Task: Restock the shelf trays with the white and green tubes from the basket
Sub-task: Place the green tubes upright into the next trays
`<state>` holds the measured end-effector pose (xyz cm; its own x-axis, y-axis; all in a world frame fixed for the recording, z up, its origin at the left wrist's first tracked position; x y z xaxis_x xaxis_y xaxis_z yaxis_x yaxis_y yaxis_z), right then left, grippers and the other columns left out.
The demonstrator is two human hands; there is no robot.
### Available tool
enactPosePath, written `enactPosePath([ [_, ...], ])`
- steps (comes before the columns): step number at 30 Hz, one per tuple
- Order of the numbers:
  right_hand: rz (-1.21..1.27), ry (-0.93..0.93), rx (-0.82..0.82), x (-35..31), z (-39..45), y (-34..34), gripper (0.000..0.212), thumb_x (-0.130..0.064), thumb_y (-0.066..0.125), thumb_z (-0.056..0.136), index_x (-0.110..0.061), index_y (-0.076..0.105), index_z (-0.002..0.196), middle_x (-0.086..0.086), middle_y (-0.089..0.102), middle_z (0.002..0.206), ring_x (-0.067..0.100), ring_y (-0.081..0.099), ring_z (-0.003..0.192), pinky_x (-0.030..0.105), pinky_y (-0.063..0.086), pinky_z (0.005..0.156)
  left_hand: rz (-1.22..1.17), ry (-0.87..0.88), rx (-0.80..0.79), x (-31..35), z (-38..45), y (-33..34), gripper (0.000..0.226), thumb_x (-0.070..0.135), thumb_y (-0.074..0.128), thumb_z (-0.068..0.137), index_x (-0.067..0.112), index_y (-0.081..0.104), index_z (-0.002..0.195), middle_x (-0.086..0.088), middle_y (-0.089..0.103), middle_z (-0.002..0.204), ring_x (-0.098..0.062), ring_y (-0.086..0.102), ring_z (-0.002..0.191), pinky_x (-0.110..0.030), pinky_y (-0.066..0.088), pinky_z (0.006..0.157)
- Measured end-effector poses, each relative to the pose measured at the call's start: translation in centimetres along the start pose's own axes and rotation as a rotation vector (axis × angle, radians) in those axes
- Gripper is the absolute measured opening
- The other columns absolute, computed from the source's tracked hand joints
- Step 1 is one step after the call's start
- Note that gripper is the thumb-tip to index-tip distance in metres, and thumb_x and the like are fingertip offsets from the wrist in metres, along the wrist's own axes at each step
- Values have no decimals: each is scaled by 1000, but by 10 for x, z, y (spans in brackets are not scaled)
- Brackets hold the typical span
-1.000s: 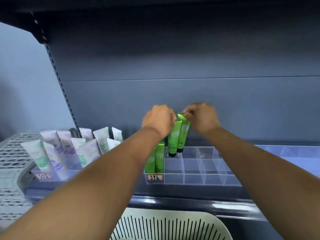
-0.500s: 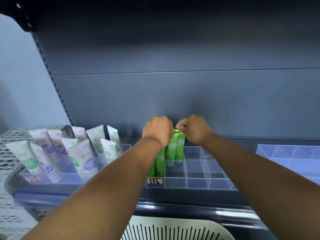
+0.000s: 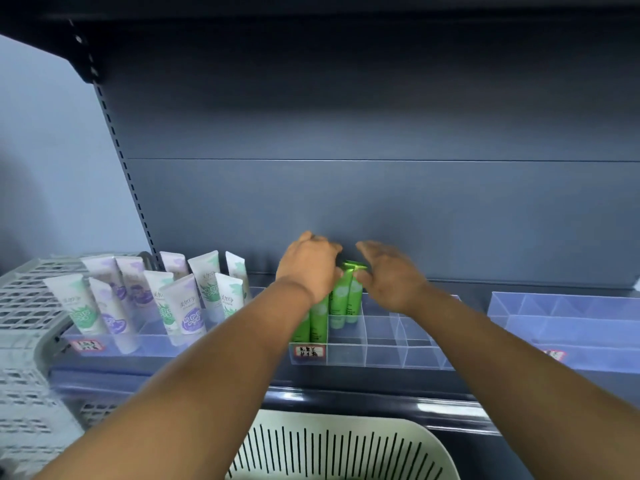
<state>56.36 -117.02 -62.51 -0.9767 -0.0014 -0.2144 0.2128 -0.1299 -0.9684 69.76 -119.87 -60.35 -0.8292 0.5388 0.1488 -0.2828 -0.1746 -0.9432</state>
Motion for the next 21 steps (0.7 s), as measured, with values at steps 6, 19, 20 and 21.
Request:
enactPosePath([
  [6,-102,24,-25,-20,-53,10,68,-42,36,100,-14,6,153,2,6,162,18,4,150,35,9,120,106,46,-48,-2,-55,-3,67,37,54,93,14,25,149,-5,27,156,-21,21,146,-35,18,119],
  [19,-25,19,-159,-62,-159,89,70,-43,38,99,-15,5,154,3,4,162,19,2,150,36,6,121,67,0,-221,-21,-199,54,72,44,44,97,11,12,152,-6,15,160,-19,10,149,-29,8,120],
  [20,-20,22,-176,-64,-164,98,70,-42,38,99,-15,5,154,3,4,162,18,2,150,36,6,121,71,-9,-245,-24,-207,60,72,43,43,97,11,12,152,-6,14,160,-19,10,149,-29,8,120],
  [21,-16,24,-193,-67,-168,107,70,-42,39,99,-15,5,154,3,4,162,18,2,150,36,6,121,72,-20,-264,-28,-214,66,72,43,44,97,11,12,152,-6,14,160,-18,11,149,-29,8,120],
])
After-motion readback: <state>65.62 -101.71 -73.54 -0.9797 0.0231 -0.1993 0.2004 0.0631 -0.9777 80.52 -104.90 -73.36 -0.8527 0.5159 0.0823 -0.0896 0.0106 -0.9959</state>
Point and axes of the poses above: each hand's wrist, its own z-axis towards the middle knuckle, its own y-axis out of the palm, x = y × z, the point moved 3 cm from there along z, towards the middle knuckle
